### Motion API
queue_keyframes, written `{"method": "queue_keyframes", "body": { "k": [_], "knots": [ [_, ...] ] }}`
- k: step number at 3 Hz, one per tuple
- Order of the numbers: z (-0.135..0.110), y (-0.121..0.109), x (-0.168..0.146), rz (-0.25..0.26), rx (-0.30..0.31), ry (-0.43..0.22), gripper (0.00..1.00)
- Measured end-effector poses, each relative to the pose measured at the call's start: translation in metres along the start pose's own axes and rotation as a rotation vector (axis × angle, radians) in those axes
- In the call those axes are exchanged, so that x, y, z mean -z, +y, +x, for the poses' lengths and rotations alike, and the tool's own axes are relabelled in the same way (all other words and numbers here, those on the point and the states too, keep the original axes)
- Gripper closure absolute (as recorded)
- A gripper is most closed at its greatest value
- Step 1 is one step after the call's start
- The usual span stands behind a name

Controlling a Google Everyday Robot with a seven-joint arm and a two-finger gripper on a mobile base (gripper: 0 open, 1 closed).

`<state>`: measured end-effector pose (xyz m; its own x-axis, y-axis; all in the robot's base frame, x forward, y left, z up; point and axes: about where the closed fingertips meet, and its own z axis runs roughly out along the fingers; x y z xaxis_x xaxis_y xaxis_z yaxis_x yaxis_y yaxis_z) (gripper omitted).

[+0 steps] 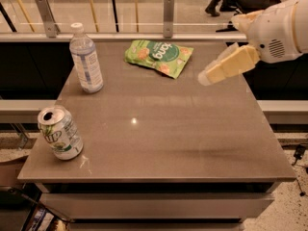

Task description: Pick blue plastic bottle

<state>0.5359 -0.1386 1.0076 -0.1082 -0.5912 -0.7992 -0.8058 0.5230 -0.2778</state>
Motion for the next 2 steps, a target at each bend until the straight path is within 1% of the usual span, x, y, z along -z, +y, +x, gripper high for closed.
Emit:
{"method": "queue_keyframes", "body": {
  "k": [1, 2],
  "knots": [
    [-0.017, 0.003, -0.021, 0.025, -0.053, -0.061, 0.0],
    [-0.033, 0.005, -0.045, 0.064, -0.112, -0.076, 0.0]
  ]
}}
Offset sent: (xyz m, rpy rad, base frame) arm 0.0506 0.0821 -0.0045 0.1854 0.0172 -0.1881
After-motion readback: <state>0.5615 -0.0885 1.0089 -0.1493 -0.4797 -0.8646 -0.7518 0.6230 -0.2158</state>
